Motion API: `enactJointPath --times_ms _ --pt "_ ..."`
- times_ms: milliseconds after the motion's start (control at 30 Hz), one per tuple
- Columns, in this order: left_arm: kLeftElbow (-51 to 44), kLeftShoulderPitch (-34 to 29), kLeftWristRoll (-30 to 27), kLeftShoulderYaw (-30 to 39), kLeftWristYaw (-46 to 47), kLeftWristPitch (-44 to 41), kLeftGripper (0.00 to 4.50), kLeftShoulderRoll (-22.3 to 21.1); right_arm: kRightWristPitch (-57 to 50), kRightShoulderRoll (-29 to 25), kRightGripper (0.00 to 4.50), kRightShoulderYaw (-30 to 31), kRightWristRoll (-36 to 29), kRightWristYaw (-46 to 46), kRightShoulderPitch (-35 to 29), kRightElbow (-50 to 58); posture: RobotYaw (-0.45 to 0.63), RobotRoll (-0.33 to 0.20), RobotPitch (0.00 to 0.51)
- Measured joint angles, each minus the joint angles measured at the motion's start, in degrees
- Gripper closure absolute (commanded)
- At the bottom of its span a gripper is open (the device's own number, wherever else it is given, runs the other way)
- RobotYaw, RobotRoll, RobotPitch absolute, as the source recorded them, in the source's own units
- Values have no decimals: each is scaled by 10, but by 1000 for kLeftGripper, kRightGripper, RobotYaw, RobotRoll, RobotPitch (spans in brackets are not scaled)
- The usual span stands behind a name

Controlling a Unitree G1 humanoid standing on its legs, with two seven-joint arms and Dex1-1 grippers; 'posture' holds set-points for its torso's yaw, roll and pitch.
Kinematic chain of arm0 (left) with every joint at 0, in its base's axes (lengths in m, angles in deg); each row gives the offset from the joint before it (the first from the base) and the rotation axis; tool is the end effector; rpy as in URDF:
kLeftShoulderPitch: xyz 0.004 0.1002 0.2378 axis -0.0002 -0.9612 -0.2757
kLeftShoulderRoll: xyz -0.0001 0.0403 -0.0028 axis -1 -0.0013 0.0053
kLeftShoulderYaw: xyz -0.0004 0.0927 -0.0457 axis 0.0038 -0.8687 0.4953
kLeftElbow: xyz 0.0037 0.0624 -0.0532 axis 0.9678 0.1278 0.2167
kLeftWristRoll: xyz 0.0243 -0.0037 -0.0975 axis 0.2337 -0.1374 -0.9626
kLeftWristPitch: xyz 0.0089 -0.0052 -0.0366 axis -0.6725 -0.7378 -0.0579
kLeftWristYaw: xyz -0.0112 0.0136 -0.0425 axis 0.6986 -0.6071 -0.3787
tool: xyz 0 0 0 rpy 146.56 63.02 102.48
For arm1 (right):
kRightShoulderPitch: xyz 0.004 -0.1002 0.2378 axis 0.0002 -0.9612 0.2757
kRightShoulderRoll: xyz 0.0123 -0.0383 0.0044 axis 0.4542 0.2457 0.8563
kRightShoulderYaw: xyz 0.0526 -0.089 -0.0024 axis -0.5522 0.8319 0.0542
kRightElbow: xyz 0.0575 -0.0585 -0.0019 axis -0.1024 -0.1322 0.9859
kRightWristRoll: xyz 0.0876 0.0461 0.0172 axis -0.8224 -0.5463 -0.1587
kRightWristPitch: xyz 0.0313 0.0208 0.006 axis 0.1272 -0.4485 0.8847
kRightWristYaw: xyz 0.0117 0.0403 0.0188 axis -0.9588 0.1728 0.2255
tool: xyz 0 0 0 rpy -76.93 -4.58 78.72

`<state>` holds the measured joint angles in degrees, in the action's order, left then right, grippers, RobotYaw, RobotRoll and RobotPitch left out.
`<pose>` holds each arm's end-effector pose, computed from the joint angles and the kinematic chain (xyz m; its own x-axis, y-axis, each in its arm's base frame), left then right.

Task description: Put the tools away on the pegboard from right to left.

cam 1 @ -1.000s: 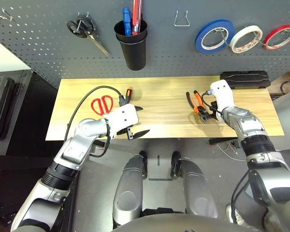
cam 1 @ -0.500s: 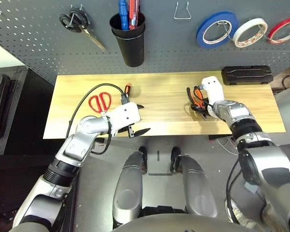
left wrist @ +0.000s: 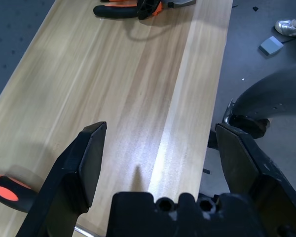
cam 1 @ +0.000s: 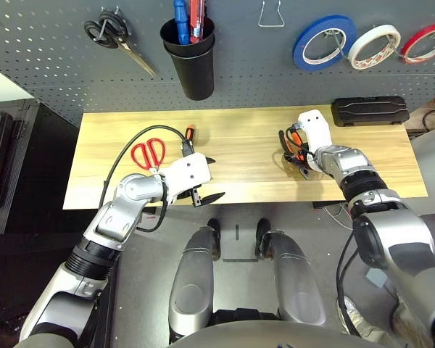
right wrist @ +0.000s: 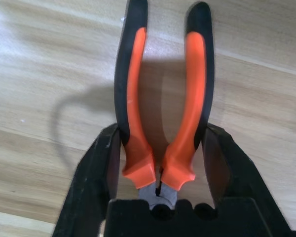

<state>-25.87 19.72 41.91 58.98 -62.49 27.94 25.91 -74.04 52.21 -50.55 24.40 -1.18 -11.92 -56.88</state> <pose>0.2538 0.1851 0.1278 0.4913 -0.7587 -0.4278 0.8373 0.2762 0.4719 0.3402 -0.1879 0.0932 0.7432 0.1477 -0.6525 -0.2563 0.9638 -0.0737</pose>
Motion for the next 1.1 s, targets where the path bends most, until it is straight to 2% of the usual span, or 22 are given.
enactJointPath --times_ms 200,333,567,700,967,1100 --pt "15 2 5 0 4 4 0 1 8 4 1905 -10 -7 -4 -7 15 196 0 383" --pt "12 2 -5 19 10 3 0 8 29 3 1905 -12 -17 16 -42 72 197 0 367" --pt "-66 -8 -96 89 11 -6 0 30 125 -48 1905 1 -20 86 -150 284 203 0 338" --pt "-123 -14 -157 121 15 -19 0 49 170 -66 1905 1 -25 116 -200 363 206 0 316" --pt "-180 -7 -239 166 42 -52 0 62 237 -87 1905 0 -29 141 -235 405 204 0 279" --pt "-194 -4 -259 182 53 -60 0 61 260 -92 1905 -2 -38 146 -241 437 202 0 266"
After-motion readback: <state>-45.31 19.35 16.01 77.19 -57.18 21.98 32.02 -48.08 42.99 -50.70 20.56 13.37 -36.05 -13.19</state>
